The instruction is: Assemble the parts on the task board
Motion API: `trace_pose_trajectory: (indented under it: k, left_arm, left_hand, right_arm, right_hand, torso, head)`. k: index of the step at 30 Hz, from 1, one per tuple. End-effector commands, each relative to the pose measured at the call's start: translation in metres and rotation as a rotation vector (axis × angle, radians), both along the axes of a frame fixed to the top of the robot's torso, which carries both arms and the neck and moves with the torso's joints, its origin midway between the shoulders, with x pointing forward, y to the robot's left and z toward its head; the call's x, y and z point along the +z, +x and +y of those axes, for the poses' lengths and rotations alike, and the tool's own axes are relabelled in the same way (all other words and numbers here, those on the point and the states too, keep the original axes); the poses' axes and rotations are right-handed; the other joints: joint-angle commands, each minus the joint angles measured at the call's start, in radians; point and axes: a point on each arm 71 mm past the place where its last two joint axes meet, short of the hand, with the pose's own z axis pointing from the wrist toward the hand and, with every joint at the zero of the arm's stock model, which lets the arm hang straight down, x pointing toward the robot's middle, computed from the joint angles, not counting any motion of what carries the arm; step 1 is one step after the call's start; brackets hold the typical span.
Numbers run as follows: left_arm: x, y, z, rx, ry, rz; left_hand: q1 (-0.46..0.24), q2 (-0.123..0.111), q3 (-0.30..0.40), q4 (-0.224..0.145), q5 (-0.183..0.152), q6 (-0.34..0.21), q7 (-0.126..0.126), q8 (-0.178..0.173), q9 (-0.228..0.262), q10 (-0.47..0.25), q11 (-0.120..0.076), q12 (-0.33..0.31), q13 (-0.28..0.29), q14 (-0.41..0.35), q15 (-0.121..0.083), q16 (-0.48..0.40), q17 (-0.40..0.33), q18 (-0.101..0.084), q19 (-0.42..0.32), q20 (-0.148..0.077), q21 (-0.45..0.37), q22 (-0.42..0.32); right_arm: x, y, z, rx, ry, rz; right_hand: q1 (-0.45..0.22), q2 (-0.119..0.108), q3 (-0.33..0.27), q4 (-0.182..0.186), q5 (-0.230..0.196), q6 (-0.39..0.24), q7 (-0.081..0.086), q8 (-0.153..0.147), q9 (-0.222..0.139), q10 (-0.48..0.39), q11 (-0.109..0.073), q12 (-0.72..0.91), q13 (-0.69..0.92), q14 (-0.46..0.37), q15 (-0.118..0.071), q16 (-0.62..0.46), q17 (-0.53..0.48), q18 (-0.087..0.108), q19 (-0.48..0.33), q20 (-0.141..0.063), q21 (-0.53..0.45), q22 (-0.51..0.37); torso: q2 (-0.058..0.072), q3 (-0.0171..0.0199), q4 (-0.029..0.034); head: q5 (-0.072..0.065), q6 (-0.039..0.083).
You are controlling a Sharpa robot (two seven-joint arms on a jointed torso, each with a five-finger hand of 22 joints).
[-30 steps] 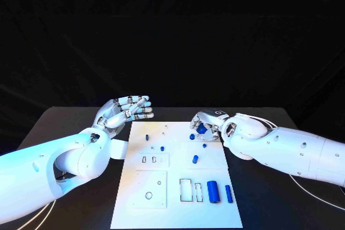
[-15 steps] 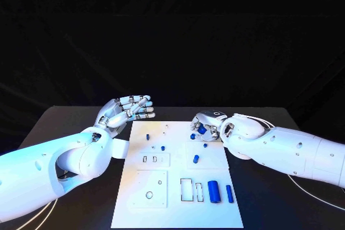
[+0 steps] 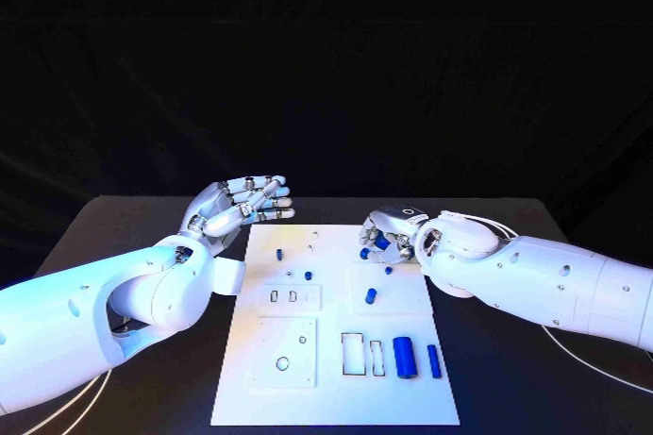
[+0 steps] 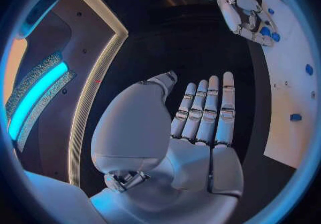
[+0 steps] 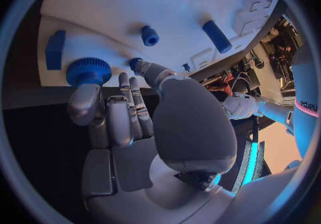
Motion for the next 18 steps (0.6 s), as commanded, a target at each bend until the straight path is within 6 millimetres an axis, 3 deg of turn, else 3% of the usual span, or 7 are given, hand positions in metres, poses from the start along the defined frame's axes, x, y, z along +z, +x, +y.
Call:
trace_pose_trajectory:
  k: [1, 18]
  left_arm:
    - [0.0024, -0.0001, -0.0025, -0.022, -0.007, -0.013]
    - [0.0016, 0.0014, -0.0025, -0.022, -0.007, -0.011]
  left_hand:
    - [-0.004, -0.008, 0.006, -0.001, 0.000, 0.005, 0.024, 0.002, 0.001, 0.000, 0.003, -0.006, -0.002, -0.008, -0.001, -0.003, 0.003, 0.013, 0.007, -0.002, 0.004, 0.001]
    - [-0.004, -0.007, 0.007, -0.002, 0.000, 0.005, 0.025, 0.002, 0.001, 0.000, 0.003, -0.007, -0.002, -0.009, 0.000, -0.003, 0.004, 0.013, 0.007, -0.002, 0.004, 0.001]
  right_arm:
    - [-0.0022, -0.0009, 0.0021, 0.012, -0.015, 0.019]
    - [-0.0056, -0.0031, 0.0086, 0.024, -0.016, 0.038]
  right_hand:
    - [-0.004, -0.004, 0.008, 0.000, 0.004, 0.006, 0.000, 0.003, 0.002, 0.010, 0.002, 0.005, -0.001, 0.053, 0.003, 0.008, 0.003, -0.015, 0.008, -0.001, 0.005, 0.005]
    - [-0.011, -0.009, 0.025, 0.009, 0.005, 0.007, -0.001, 0.005, 0.009, 0.029, -0.001, 0.008, -0.001, 0.053, 0.001, 0.019, 0.007, -0.021, 0.023, -0.002, 0.031, 0.042]
  torso:
    - [0.000, -0.0001, 0.0005]
    - [-0.001, -0.0006, 0.0004]
  head:
    - [0.000, -0.005]
    - [0.002, -0.013]
